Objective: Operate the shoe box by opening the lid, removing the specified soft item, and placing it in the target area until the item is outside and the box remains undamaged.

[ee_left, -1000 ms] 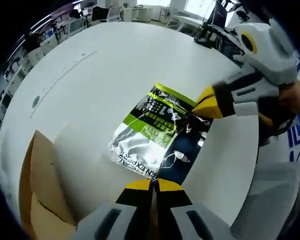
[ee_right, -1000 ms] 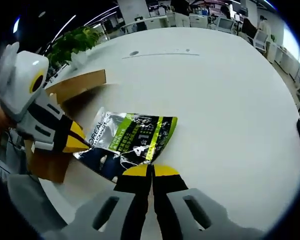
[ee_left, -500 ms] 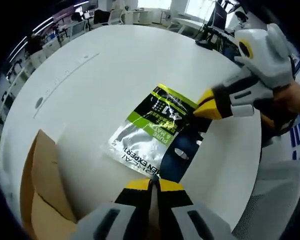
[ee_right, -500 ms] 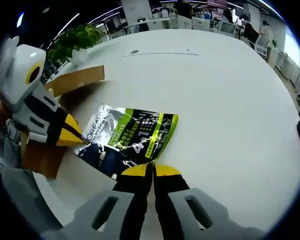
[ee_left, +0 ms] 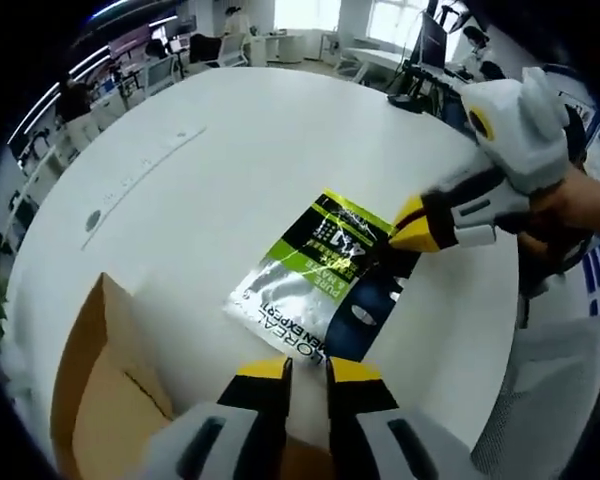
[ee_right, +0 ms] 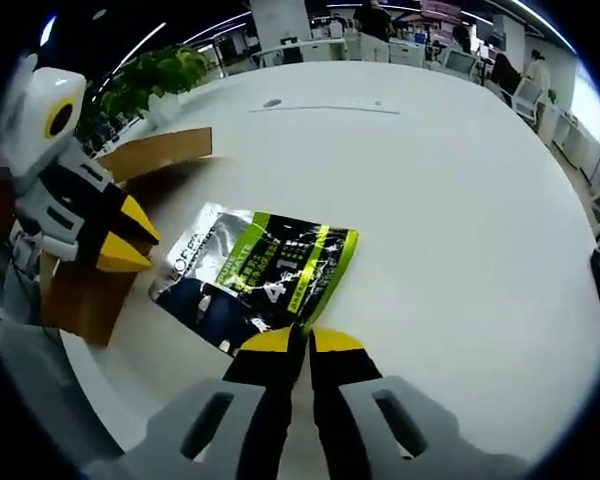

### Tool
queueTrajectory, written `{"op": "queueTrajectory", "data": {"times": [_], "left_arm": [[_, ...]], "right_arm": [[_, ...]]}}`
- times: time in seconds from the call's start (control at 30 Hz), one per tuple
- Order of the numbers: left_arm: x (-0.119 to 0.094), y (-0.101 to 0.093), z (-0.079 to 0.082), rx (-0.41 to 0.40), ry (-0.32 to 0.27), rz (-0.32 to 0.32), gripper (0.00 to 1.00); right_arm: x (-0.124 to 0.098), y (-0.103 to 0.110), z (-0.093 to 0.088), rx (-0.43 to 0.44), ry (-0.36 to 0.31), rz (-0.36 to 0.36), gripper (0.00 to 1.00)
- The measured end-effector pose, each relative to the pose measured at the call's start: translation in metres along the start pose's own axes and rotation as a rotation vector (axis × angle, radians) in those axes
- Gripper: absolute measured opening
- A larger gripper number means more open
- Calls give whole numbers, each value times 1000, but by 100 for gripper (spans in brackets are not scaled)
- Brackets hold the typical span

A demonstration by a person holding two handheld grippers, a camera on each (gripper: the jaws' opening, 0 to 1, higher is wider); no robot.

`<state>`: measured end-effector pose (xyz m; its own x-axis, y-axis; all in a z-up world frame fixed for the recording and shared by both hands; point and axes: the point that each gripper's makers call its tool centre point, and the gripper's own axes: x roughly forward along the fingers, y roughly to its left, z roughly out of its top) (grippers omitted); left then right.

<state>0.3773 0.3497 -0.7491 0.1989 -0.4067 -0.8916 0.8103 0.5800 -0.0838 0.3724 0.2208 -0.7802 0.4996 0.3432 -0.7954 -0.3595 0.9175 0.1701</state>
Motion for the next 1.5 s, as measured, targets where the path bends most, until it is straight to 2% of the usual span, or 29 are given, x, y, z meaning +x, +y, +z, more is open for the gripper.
{"op": "queueTrajectory", "data": {"times": [0.2,0.27,0.3,0.37,0.4,0.63,0.9,1.1,1.2,1.33,1.5], "left_arm": [[-12,5,-3,-56,-47,-2,18],[-15,2,4,-72,-107,-22,18],[-19,2,2,-95,-93,-27,18],[-22,-2,5,-112,-122,-54,20],[-26,-2,8,-149,-146,-60,20],[-46,-2,10,-135,-187,-53,22],[-69,1,5,-146,-229,-47,25],[-84,10,-7,-147,-240,-19,28],[-93,19,-16,-139,-248,20,29],[-106,28,-36,-152,-238,46,31],[-121,38,-57,-183,-238,77,33]], "right_arm": [[-3,-1,0,-12,-7,-2,9],[-6,-1,1,-17,-12,-5,10],[-8,-2,2,-20,-17,-9,11],[-10,-2,2,-18,-22,-10,13],[-11,-2,2,-19,-25,-11,13],[-23,-1,5,-45,-49,-17,18],[-44,12,18,-64,-78,13,23],[-56,19,30,-90,-92,16,30],[-60,23,32,-95,-92,26,30],[-68,33,39,-120,-102,38,31],[-76,52,49,-130,-129,89,32]]}}
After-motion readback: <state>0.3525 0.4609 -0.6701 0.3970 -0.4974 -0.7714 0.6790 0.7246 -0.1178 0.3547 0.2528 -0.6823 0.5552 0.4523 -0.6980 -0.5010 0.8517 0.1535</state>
